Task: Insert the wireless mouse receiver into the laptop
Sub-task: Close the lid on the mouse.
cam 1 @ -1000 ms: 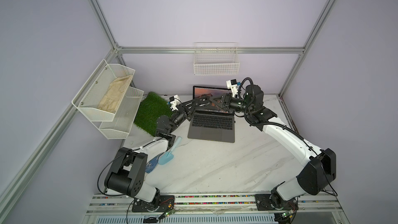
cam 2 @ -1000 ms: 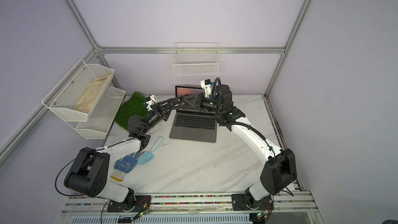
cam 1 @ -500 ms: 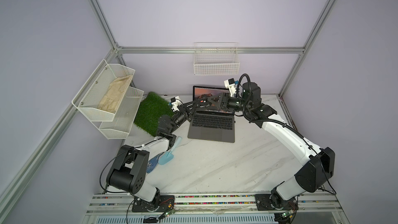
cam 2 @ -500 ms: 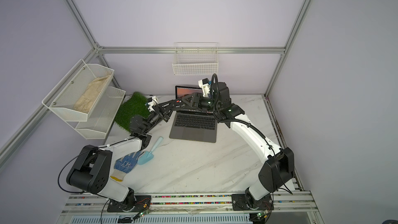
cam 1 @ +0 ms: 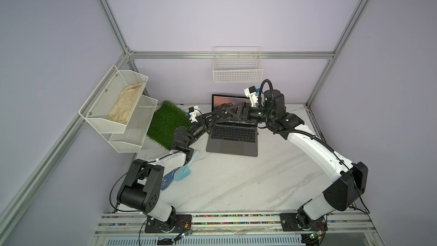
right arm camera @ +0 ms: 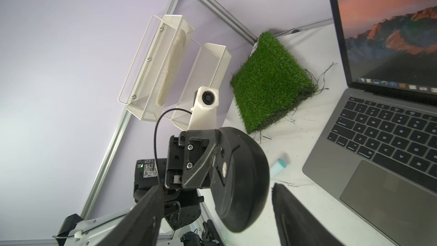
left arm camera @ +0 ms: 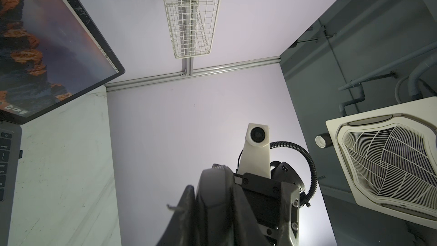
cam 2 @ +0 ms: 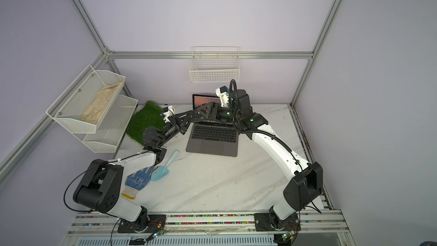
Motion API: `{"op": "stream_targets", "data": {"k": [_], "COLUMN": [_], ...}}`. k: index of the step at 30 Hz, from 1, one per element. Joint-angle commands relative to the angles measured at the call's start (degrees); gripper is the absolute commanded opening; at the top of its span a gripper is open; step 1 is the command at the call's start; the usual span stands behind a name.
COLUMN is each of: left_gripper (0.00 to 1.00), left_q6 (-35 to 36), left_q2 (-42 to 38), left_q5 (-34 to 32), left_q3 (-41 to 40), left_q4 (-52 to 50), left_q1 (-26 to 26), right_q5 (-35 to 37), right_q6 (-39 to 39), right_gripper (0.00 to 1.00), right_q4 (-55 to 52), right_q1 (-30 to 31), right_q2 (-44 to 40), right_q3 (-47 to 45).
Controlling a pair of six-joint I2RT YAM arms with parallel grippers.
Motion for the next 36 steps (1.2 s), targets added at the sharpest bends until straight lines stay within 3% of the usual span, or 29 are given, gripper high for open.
{"op": "stream_targets", "data": {"k": [1,5,10,17,21,29,36], "left_gripper": [0.00,0.00,0.00,0.00,0.00,0.00,0.00], "left_q6": [1.1,4.0,7.3,4.8,4.8,4.8,4.7], "left_q2": [0.2,0.1,0.5,3.7,4.0,4.2,3.8], "left_q5": [0.8,1.7,2.3,2.6,2.7,2.8,2.8], "left_q3": [1.4,1.6,1.0,0.6,0.6,0.4,0.0], "left_q4": [3.7,1.5,-1.8,3.2,3.5,3.7,3.7], "left_q1": [-0.2,-0.1,-0.2,-0.3,-0.3,-0.4,-0.4], "right_q5": [2.5,2.2,7.8,5.3,3.3,3.2,4.8], "right_q6": [-2.5,-7.5,-16.1,-14.0,-11.4,-12.0,-12.8], "right_gripper": [0.79,0.87,0.97,0.97,0.94,0.78,0.72], "right_q4": [-2.7,-5.5,-13.4,-16.7,-14.8,-17.6,-19.6], "right_q1": [0.4,0.5,0.5,0.6,0.6,1.2,1.5], "right_q2": [-0.3,-1.2,-2.0,2.0,3.5,7.1,8.4], "right_q3": [2.0,2.8,3.3,5.7,6.1,8.8,10.3]}}
